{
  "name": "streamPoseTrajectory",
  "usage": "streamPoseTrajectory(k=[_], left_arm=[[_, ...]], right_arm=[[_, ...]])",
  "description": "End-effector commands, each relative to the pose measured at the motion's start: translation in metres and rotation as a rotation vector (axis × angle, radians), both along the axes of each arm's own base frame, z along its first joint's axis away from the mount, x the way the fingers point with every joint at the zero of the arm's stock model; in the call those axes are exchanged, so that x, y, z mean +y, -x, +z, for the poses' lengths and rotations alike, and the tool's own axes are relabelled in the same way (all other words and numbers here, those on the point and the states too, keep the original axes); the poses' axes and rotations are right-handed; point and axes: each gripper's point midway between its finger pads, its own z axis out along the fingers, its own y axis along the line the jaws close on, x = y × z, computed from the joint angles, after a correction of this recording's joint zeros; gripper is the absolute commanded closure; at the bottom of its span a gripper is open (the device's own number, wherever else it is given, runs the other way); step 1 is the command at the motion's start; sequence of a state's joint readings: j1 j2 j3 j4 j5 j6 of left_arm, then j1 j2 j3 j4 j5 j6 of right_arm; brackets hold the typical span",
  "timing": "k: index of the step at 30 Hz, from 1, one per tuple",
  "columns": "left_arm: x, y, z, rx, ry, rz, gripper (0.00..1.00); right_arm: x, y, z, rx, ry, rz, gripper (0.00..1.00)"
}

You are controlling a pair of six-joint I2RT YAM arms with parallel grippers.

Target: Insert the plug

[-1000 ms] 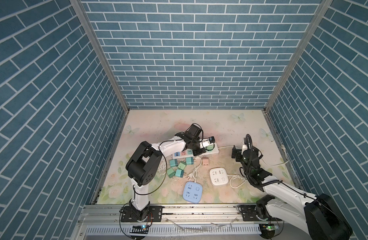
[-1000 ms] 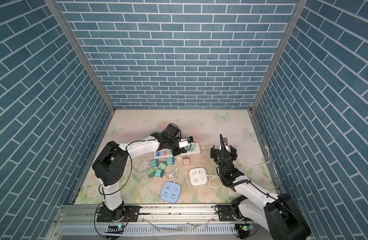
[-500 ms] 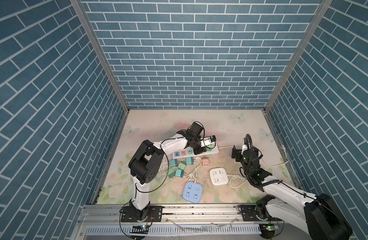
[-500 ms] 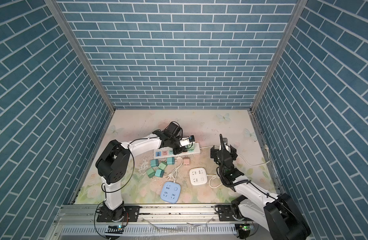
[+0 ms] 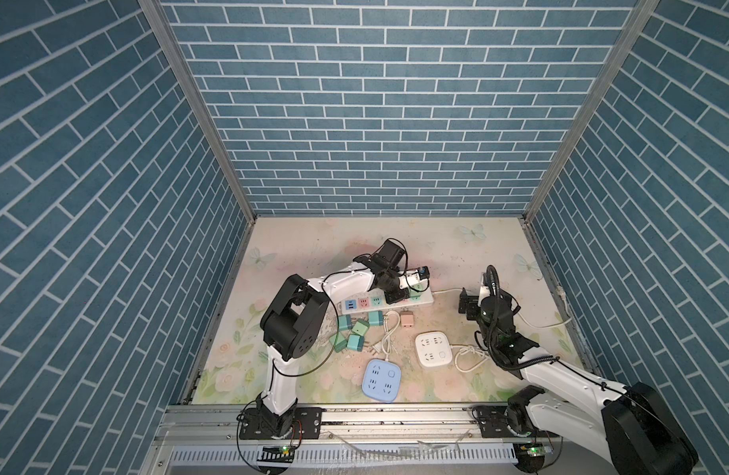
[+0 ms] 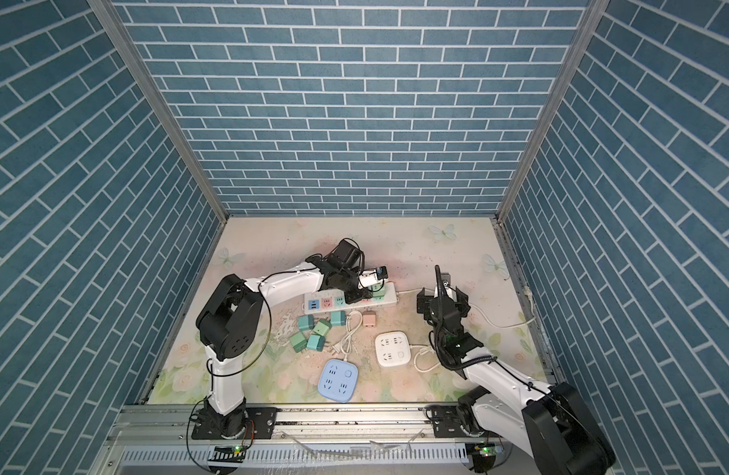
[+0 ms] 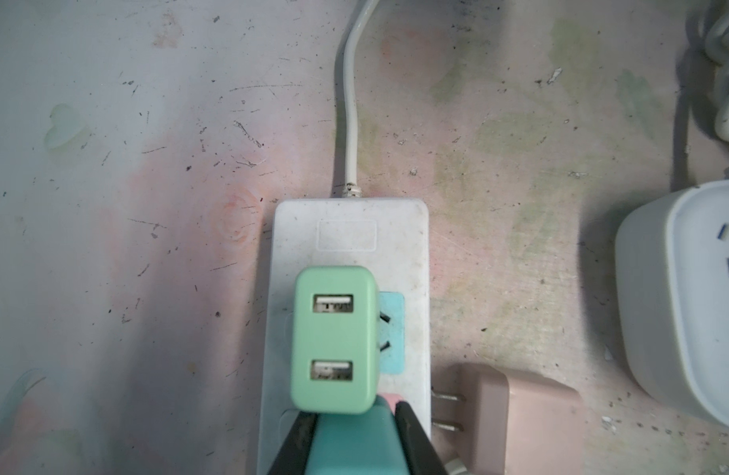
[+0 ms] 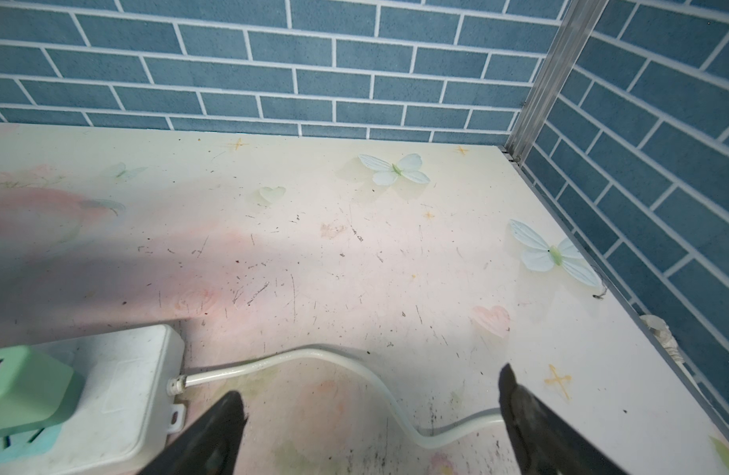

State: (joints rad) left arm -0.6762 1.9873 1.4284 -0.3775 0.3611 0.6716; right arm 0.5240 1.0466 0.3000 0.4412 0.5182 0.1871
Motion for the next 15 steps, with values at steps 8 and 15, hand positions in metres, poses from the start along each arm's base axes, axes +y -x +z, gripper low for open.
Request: streamPoseTrajectory(k=[8,15], left_arm=[[0.0140,-0.0004,-0.0166,0.021,-0.085,0.011,1.00],[0.0131,0.0028,-0.0178,0.039,-0.080,0.003,1.00]], right_arm=[[0.0001,-0.0025,0.0015,-0.005,-0.034,-0.013,0.01],[0.0003,-0.0026,0.0012,-0.004,-0.034,-0.012,0.01]])
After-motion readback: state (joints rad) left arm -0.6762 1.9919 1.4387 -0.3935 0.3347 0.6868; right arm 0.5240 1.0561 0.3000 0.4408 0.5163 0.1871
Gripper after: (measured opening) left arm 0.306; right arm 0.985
